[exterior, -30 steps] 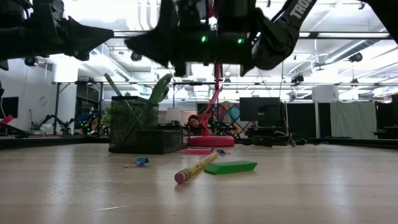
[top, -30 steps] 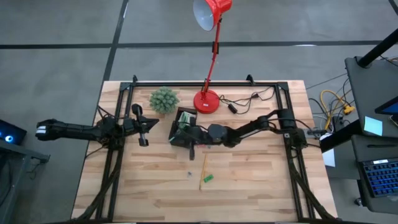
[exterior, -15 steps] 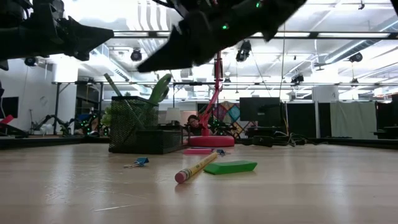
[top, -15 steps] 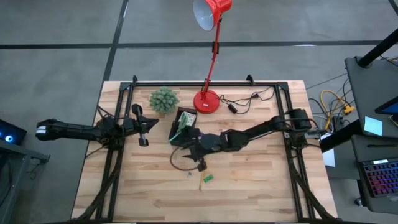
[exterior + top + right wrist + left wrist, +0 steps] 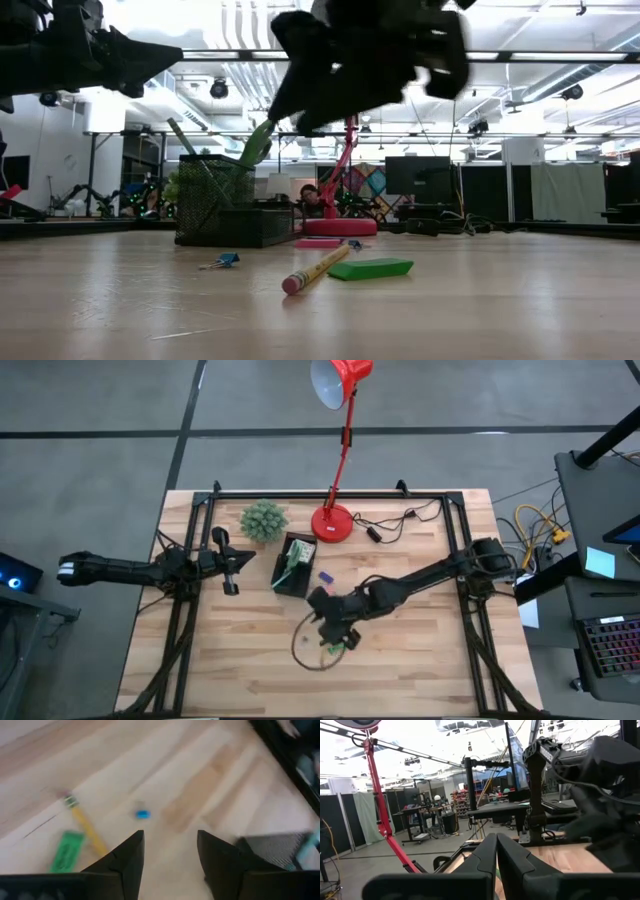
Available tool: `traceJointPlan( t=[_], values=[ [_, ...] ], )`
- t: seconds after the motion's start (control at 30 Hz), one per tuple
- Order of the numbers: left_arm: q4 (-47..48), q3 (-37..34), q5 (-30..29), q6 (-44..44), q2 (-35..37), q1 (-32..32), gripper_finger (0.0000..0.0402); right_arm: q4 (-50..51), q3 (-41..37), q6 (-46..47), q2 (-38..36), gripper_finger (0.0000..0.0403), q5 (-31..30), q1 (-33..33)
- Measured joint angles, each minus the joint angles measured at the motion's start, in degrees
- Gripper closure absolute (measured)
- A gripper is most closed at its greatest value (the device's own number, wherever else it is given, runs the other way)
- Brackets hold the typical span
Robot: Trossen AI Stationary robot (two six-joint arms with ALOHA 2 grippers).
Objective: Pick and place office supplies into organizer
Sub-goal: Put the yellow pencil in the black desk organizer
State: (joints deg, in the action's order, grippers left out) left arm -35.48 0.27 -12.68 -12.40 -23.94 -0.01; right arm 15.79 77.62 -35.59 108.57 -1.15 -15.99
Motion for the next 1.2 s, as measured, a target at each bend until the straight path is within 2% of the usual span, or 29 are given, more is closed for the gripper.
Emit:
traceJointPlan(
  t=[0.17, 0.33, 0.83, 0.97, 1.2],
  values=[
    [0.00, 0.00, -0.02, 0.00, 0.06, -0.01, 0.0402, 1.78, -0.11, -7.41, 1.00, 0.0232, 0.09, -2.31],
    [-0.07, 0.00, -0.03, 0.00, 0.11, 0.00, 0.0402, 2.54, -0.13, -9.44, 3.04, 0.0239, -0.40, -2.86],
    [-0.04, 0.00, -0.03, -0.02, 0.09, 0.00, 0.0402, 8.49, -0.13, -1.61, 3.93, 0.0259, 0.24, -1.91],
    [-0.06, 0.00, -0.03, -0.02, 0.09, -0.01, 0.0402, 9.25, -0.13, 2.03, 3.93, 0.0260, 4.57, -0.74],
    [-0.04, 0.00, -0.03, -0.04, 0.09, -0.01, 0.0402, 9.39, -0.13, -1.79, 3.93, 0.0260, 4.59, -0.59]
  ],
)
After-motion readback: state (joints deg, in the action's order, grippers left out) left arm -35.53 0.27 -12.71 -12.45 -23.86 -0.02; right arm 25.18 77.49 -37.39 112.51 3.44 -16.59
